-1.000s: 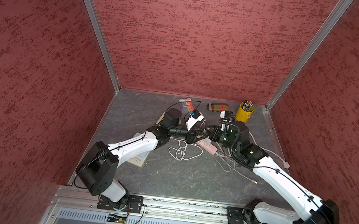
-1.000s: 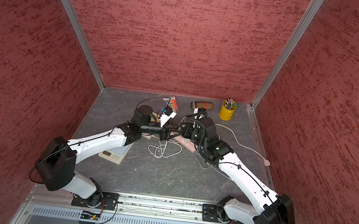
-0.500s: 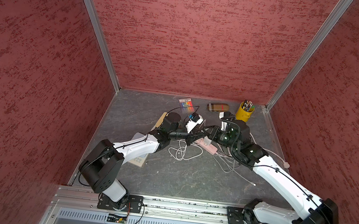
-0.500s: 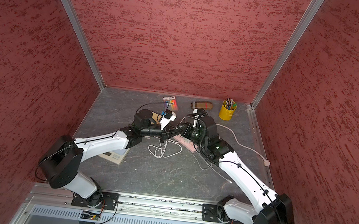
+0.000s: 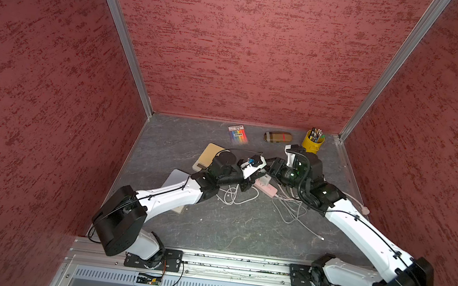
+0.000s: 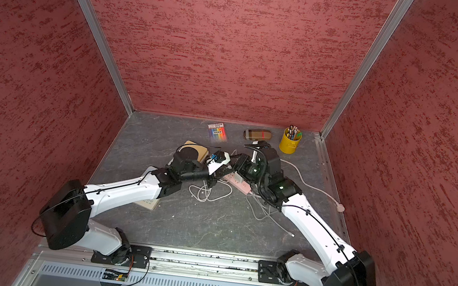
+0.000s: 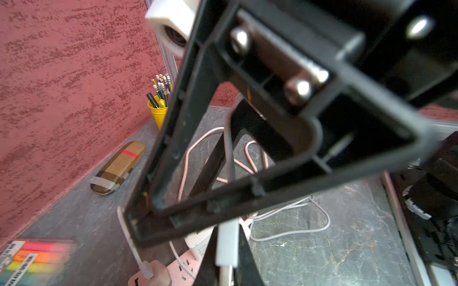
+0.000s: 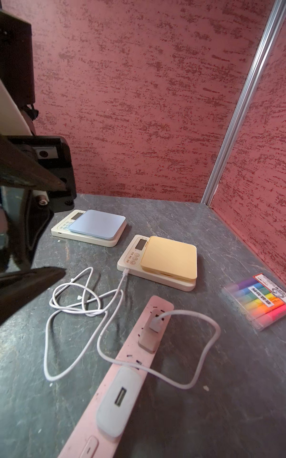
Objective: Charge the electronic scale
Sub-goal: Adjust the charging cable at the center of the board.
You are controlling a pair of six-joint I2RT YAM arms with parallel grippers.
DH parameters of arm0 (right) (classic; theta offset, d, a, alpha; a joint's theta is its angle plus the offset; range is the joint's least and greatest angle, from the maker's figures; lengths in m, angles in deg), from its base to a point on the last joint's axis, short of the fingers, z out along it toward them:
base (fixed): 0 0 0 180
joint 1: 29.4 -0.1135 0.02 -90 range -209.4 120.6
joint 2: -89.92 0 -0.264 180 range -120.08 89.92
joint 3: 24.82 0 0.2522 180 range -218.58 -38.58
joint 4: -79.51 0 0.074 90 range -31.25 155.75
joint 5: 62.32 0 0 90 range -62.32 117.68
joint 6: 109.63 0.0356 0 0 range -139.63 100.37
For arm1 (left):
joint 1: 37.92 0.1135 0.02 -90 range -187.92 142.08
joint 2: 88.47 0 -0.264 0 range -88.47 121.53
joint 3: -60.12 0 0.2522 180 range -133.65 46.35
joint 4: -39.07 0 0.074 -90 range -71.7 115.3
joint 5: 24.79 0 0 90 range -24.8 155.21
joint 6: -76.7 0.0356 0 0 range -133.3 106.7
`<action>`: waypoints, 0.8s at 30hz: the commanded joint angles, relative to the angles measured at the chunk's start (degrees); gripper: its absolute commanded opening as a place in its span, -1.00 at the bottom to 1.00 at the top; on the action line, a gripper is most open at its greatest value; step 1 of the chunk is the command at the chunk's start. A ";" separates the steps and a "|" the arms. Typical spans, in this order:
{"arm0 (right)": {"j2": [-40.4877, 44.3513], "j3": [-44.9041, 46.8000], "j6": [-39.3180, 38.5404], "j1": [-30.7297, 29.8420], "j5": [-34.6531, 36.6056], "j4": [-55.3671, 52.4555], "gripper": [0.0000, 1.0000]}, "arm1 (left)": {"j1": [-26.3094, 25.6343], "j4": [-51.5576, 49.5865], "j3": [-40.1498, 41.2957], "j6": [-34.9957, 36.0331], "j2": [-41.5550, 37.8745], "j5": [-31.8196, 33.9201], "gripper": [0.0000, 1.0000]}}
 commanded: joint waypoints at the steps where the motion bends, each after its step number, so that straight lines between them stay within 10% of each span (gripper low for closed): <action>1: 1.54 -0.59 4.19 0.52 0.61 -2.74 0.04 | -1.34 -2.46 0.70 5.77 -0.52 7.42 -1.00; 6: 2.25 0.04 6.81 0.53 -0.80 -3.10 -0.09 | -4.94 -2.99 0.94 13.21 0.48 17.76 -1.00; 16: -0.05 1.32 8.07 0.53 -5.75 -1.19 -1.00 | -8.12 -0.75 1.46 19.79 2.51 24.76 -1.00; 20: 1.40 1.13 5.12 0.55 -2.29 -0.76 -1.00 | -7.10 0.21 2.38 15.37 1.60 20.81 0.20; 24: 1.20 0.42 -0.95 1.59 -1.37 0.34 -1.00 | -0.64 -0.74 3.88 0.13 -2.90 1.14 0.37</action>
